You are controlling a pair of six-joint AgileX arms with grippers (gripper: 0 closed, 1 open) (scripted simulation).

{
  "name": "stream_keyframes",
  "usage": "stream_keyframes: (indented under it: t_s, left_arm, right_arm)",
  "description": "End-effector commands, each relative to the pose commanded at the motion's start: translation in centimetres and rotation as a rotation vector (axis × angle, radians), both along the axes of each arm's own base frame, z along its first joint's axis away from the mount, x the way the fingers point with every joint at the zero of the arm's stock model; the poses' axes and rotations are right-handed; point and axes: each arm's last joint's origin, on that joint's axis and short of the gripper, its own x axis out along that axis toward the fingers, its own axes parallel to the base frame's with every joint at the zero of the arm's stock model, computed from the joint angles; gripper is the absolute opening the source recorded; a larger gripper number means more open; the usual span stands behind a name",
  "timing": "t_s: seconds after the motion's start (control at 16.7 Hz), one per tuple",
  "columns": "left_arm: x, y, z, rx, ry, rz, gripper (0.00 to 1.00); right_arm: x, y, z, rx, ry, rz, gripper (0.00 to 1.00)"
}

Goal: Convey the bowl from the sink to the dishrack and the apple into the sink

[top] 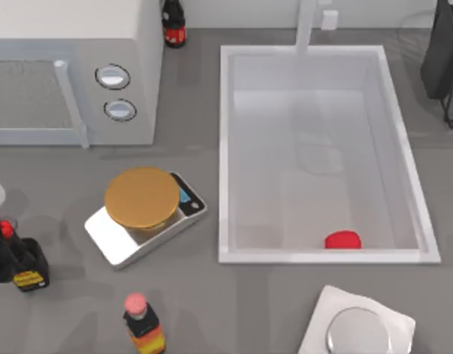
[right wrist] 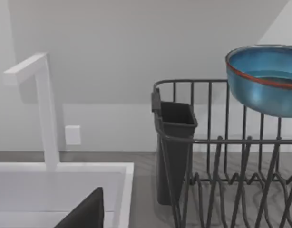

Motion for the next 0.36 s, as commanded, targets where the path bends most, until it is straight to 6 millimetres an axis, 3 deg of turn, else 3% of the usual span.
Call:
stream_keyframes:
  t_s: [0.18, 0.36]
  left_arm:
    - [0.0, 0.0, 0.0, 0.000, 0.000, 0.000, 1.00]
    - [0.0, 0.0, 0.0, 0.000, 0.000, 0.000, 1.00]
  right_arm:
    - [-0.4, -0.4, -1.7, 0.000, 0.042, 0.001, 1.00]
    - [-0.4, -0.5, -2.0, 0.000, 0.047, 0.001, 1.00]
